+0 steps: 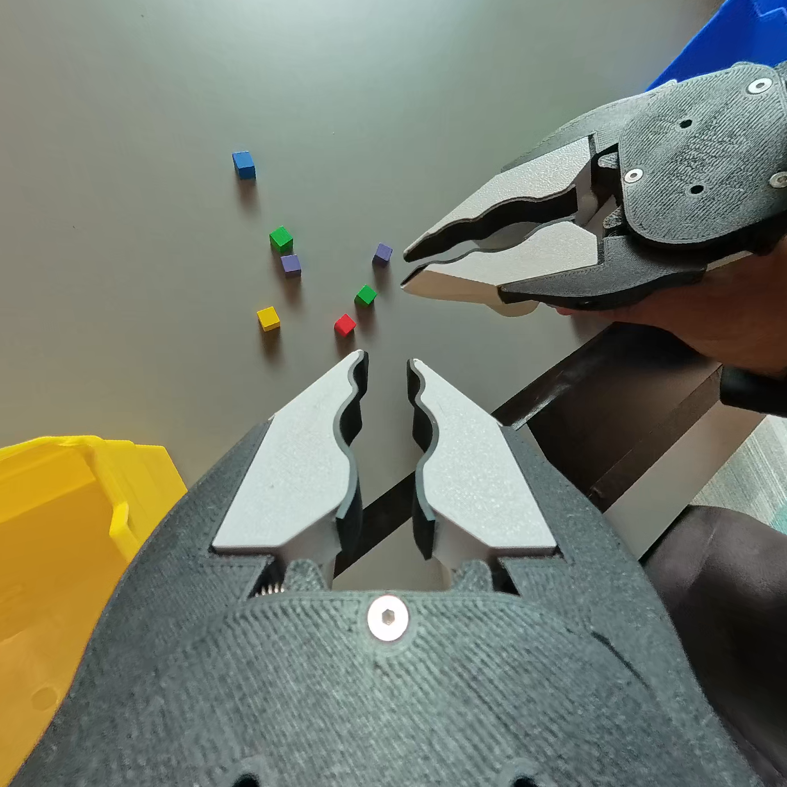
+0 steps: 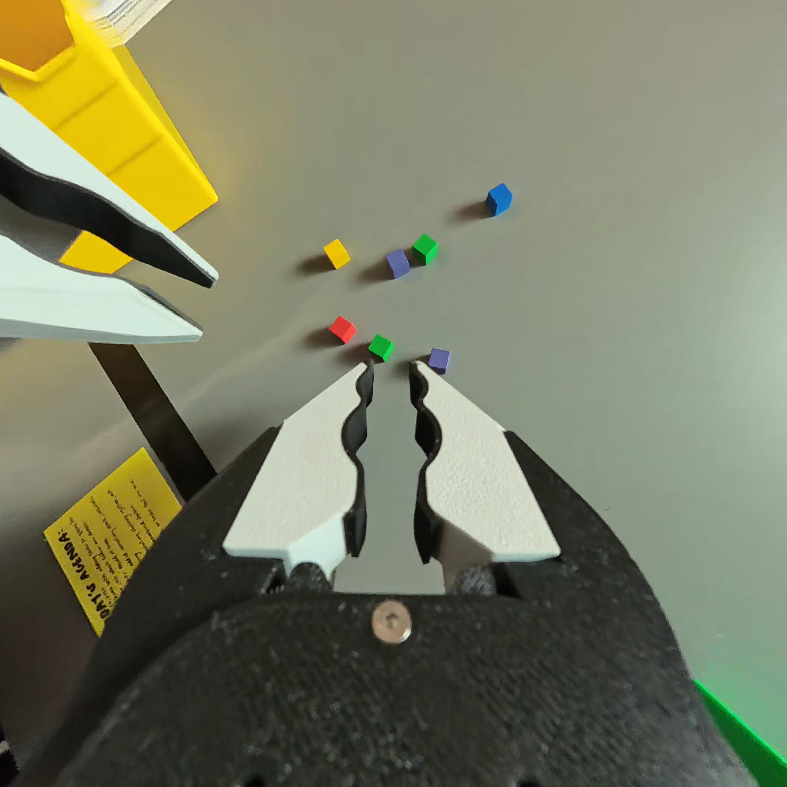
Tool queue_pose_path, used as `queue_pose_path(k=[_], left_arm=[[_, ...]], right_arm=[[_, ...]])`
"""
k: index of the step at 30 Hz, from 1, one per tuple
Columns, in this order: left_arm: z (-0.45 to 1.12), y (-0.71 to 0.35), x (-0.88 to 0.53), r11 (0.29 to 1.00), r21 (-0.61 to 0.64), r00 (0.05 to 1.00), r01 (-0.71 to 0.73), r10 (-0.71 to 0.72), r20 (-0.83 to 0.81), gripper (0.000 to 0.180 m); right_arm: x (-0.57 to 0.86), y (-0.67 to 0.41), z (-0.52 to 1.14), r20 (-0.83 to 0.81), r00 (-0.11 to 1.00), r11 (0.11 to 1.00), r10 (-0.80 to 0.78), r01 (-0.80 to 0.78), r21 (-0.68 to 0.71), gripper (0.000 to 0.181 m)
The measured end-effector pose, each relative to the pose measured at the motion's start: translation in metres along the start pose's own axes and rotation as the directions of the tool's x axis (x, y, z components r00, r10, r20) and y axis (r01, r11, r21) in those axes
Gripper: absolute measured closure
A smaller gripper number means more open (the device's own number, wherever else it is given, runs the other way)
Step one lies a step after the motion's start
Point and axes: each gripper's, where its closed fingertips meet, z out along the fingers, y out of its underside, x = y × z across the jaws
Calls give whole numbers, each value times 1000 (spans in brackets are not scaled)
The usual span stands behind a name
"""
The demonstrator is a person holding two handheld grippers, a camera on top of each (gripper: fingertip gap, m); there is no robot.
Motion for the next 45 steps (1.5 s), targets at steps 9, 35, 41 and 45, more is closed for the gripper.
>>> queue_pose_path(k=[9,35,41,45], left_arm=[[-1,6,6,1000,-3,1000,5,-5,-8,164],[-40,-3,31,993,32,994,-112,111,25,163],[-50,39,36,998,-46,998,-51,53,41,161],[-55,29,35,993,-43,993,-108,110,51,161]], right_arm=[[-6,1,-2,1,1000,1000,-3,3,-9,161],[-45,17,-95,-148,986,991,78,-60,123,160],[-69,22,-105,-156,980,974,126,-93,205,164],[-81,28,-103,-155,981,980,120,-92,176,162]])
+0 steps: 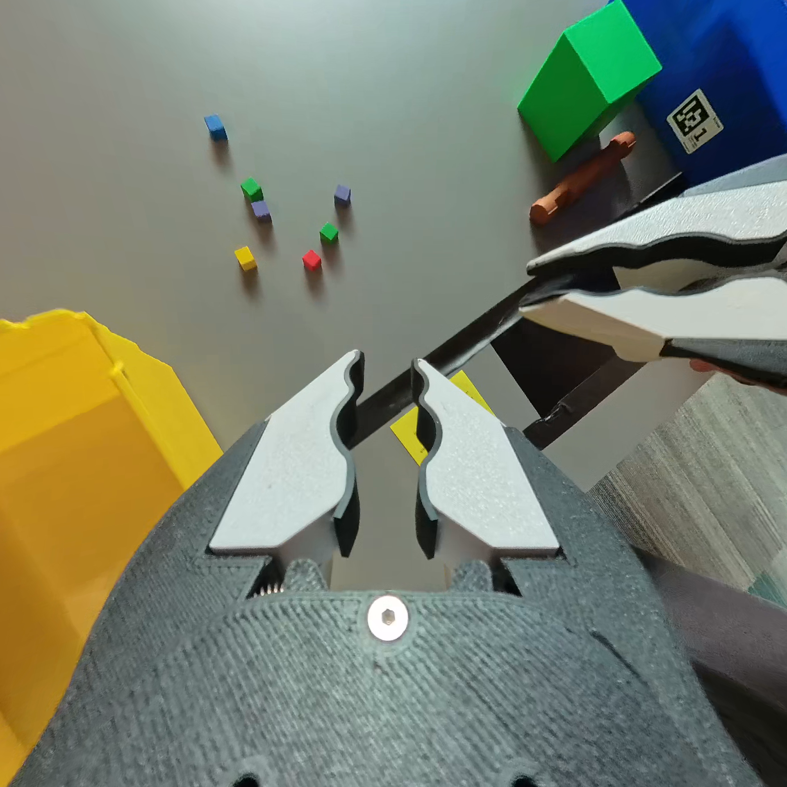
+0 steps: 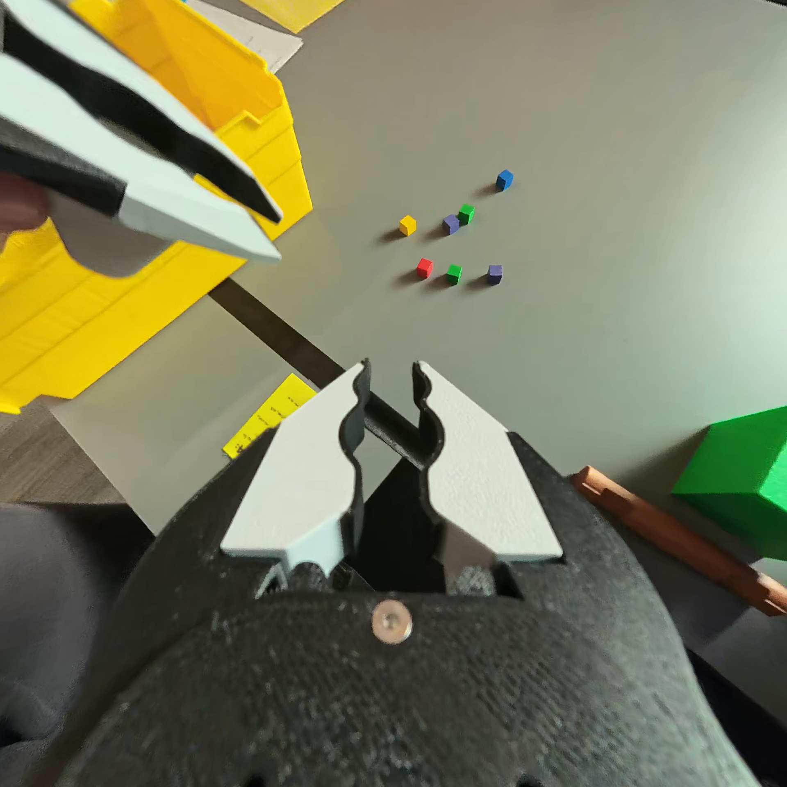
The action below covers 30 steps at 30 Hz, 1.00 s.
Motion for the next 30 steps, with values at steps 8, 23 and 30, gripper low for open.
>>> queue_pose_path(k=[8,23,30], left_arm=[[34,-79,-43,976,-29,969,-214,208,-130,162],[111,-19,-94,573,-197,557,-796,564,-610,156],[125,-18,-102,563,-201,569,-801,615,-545,171]], right_arm=[[15,-22,42,-19,1000,999,-18,17,-52,159],[22,-10,159,-31,999,972,-40,32,-233,165],[29,-12,150,-60,998,974,-22,8,-227,172]])
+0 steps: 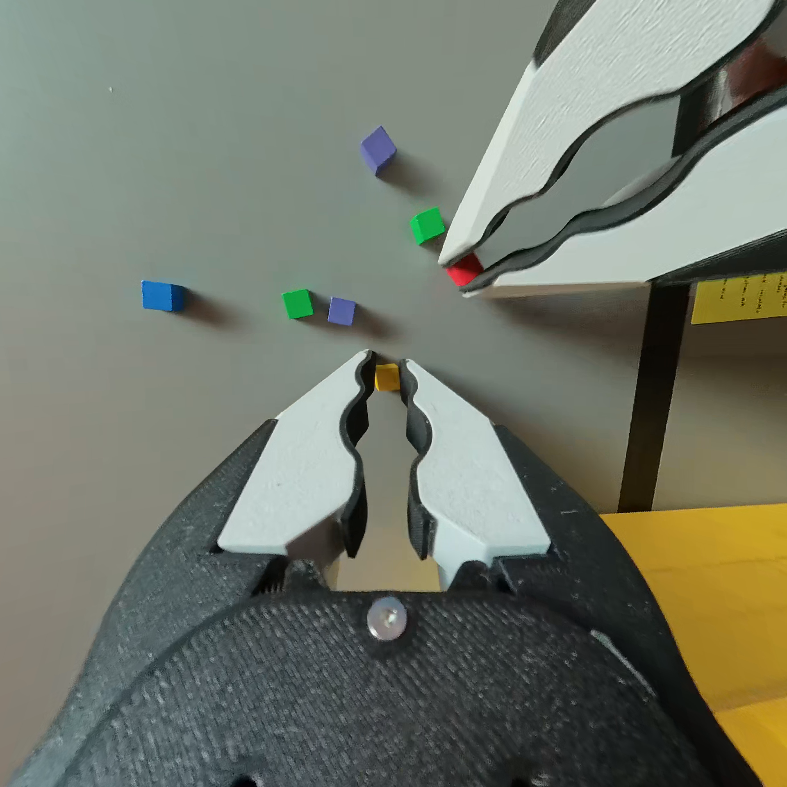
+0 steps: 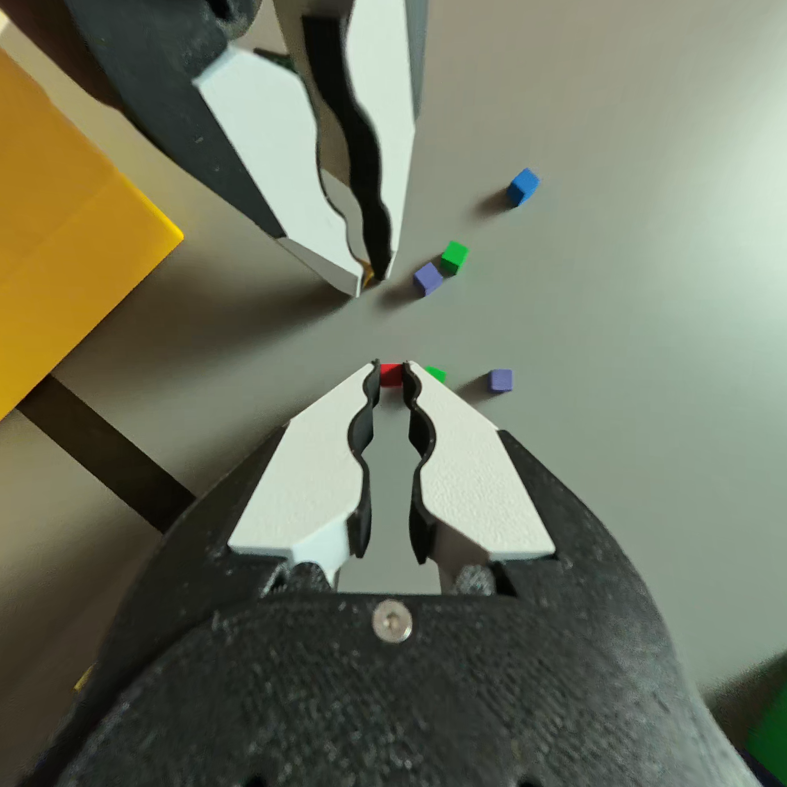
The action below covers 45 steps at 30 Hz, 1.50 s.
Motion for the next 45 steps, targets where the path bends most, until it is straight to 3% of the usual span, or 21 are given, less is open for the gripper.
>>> queue_pose_path(k=[7,18,23,28,39,45], left_arm=[[-4,-4,2,996,68,998,56,-54,-42,172],[-14,-19,6,983,156,995,99,-93,-48,172],[-19,-33,7,974,195,992,118,-109,-61,172],[-20,-52,17,962,231,988,143,-124,-96,172],[-1,-69,27,974,176,989,145,-135,-66,172],[-21,-83,23,944,255,977,210,-210,-28,152]], right_arm=[[36,-1,-22,-72,990,992,119,-115,57,173],[21,0,-3,-16,998,998,55,-55,13,173],[22,-3,-12,-15,999,998,42,-42,40,153],[29,6,-29,-16,998,997,55,-54,57,150],[59,25,-40,10,998,995,55,-55,79,151],[65,13,-36,99,995,994,-24,13,110,150]])
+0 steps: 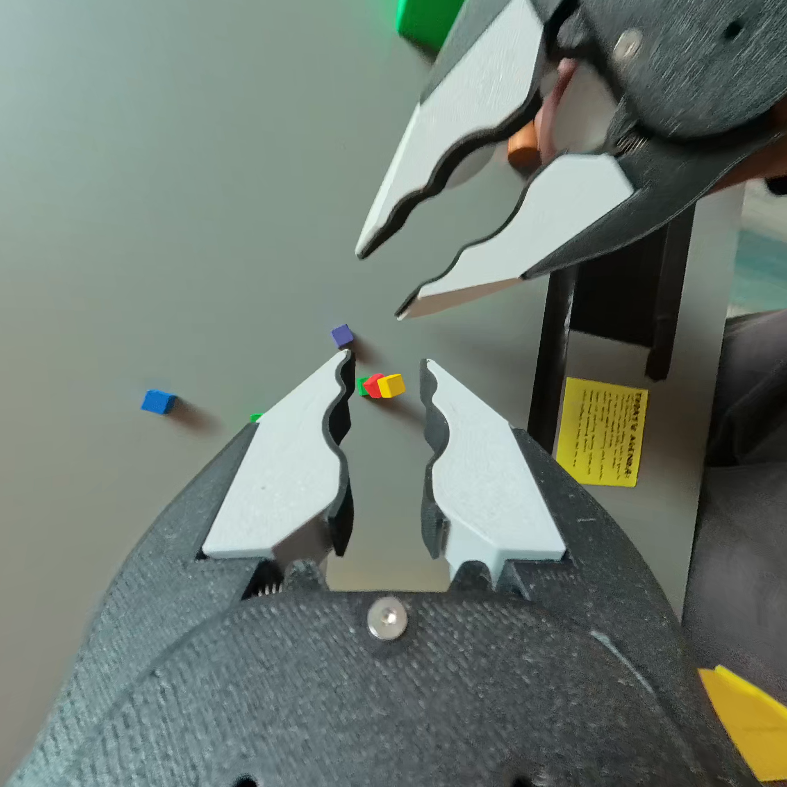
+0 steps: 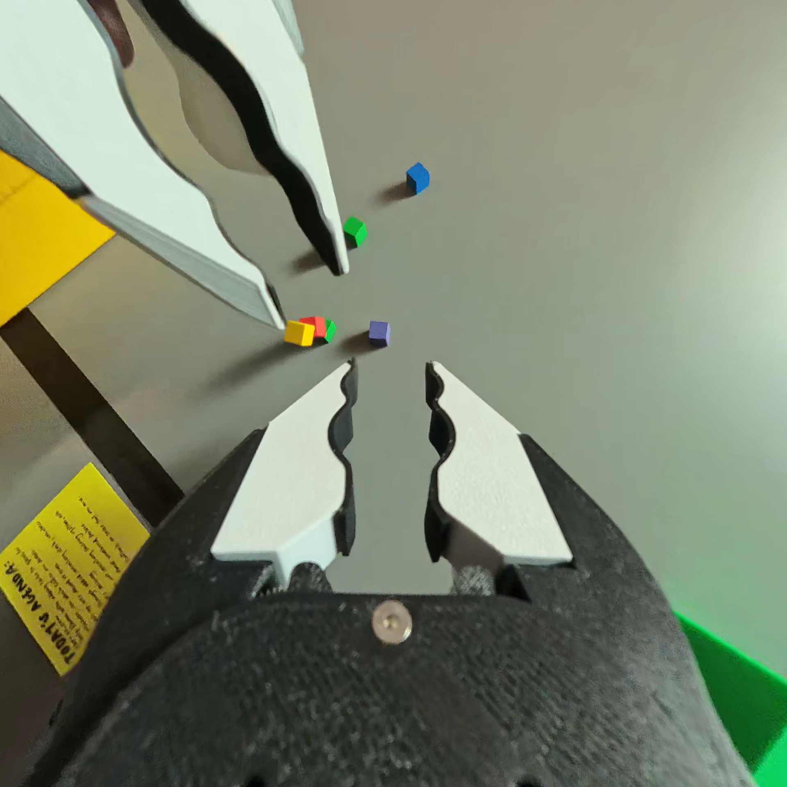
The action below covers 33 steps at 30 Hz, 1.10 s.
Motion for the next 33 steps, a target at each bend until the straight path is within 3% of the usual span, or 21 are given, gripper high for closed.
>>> queue_pose_path(k=[4,13,16,25,31,33], left_arm=[[-19,-8,-16,997,45,996,58,-61,69,152],[-21,27,-62,983,-23,970,181,-174,170,155],[-14,36,-63,984,-63,972,166,-153,179,155],[-4,20,-22,996,-65,993,68,-61,104,158],[8,15,18,984,-138,989,-113,125,83,157],[12,17,19,984,-155,995,-83,91,42,156]], right_arm=[[-1,2,11,73,992,994,-100,103,-32,151],[-13,2,35,192,952,963,-240,258,-76,157],[-10,-1,42,173,957,966,-231,246,-73,172],[-5,3,1,114,987,993,-111,116,-36,172],[-48,24,-17,157,979,990,-130,138,-41,172],[-57,29,-13,166,978,988,-131,141,-55,172]])
